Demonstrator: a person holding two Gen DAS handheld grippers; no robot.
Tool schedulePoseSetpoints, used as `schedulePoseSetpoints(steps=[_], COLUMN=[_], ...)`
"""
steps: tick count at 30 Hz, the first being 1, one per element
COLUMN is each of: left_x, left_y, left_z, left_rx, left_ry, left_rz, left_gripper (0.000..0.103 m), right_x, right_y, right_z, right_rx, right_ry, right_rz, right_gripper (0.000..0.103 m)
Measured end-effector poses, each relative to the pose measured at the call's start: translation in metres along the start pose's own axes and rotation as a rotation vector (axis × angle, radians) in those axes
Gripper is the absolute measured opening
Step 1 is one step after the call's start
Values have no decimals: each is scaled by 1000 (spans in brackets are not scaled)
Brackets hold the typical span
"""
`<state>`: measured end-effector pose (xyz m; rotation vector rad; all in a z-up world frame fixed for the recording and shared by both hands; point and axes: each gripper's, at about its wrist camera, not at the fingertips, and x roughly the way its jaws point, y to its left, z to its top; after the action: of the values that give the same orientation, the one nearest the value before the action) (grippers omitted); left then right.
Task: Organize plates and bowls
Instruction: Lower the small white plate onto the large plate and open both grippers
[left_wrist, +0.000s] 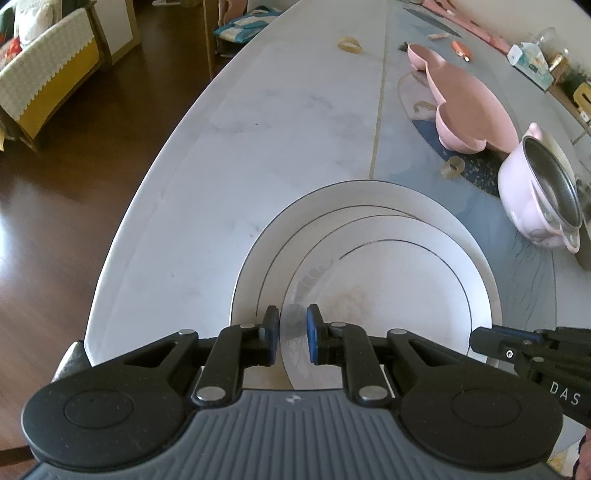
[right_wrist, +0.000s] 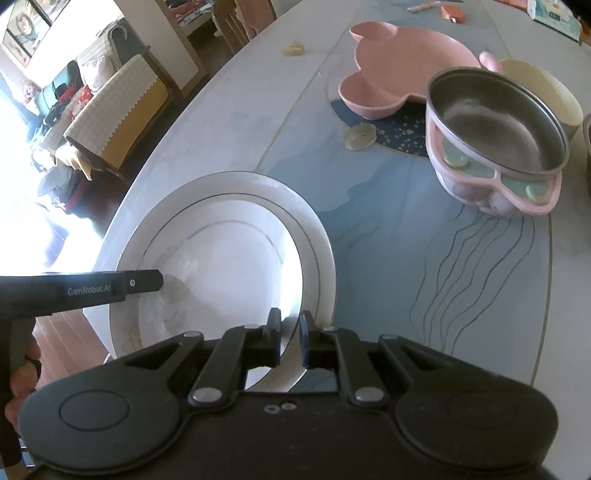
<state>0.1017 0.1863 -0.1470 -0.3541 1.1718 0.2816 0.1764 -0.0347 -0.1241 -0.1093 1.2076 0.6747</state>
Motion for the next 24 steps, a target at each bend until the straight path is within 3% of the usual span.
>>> schedulePoseSetpoints(steps=[18, 24], left_x=[-2, -18], left_y=[-11, -14], left_z=[-7, -11], left_rx=[57, 61], left_ry=[-15, -41], left_rz=[58, 29], left_gripper=[15, 15], right_x=[-7, -28], right_y=[6, 3], right_z=[-1, -6], right_rx=[-30, -52], right_ry=[1, -28], right_rz=[-15, 8], right_gripper=[22, 31])
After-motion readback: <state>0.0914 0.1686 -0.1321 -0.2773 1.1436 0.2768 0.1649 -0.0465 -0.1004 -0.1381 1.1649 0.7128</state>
